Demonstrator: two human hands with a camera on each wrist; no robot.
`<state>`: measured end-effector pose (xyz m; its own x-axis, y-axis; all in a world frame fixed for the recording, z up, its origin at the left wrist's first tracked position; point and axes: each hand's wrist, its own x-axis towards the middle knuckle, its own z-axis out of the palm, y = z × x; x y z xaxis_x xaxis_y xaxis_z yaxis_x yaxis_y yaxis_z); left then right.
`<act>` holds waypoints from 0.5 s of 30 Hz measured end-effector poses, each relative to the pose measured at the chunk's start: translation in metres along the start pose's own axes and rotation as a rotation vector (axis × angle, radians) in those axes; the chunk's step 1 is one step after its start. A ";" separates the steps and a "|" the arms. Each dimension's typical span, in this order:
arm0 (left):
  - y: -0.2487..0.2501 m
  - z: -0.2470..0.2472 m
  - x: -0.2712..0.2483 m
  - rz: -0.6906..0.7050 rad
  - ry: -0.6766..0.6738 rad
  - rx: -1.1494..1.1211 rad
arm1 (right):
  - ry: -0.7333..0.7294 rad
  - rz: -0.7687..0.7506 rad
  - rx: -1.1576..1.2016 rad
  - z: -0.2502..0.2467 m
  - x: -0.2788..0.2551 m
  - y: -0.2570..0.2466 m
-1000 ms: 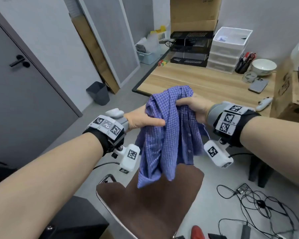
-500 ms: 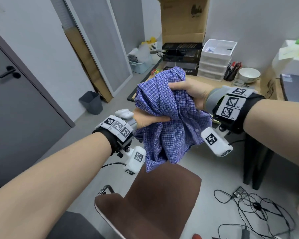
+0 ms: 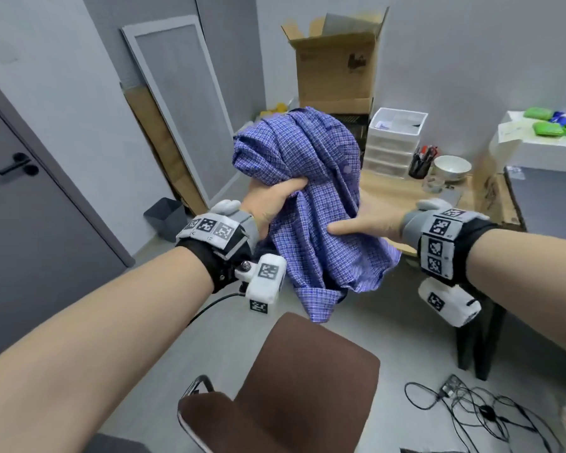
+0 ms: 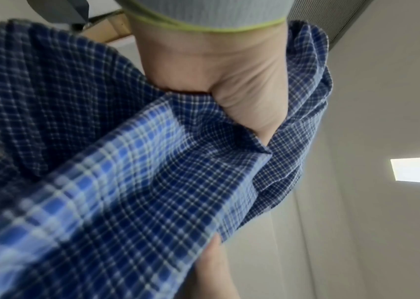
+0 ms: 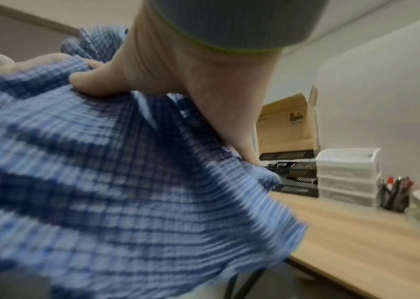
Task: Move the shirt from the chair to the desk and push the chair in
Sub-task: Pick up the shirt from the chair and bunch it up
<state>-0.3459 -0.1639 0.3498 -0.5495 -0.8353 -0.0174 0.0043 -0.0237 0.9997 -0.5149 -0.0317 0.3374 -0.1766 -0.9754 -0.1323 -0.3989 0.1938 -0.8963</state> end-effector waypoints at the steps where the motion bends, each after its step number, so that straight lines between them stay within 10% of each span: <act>1: 0.002 0.006 0.001 -0.004 -0.004 -0.029 | -0.005 -0.023 0.013 0.008 0.002 -0.001; 15: -0.046 0.061 0.039 -0.170 -0.077 -0.131 | 0.370 -0.059 -0.045 -0.006 0.050 0.048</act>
<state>-0.4184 -0.1623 0.3038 -0.6138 -0.7689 -0.1788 0.0124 -0.2358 0.9717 -0.5484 -0.0709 0.2899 -0.4618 -0.8826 0.0885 -0.4555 0.1504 -0.8775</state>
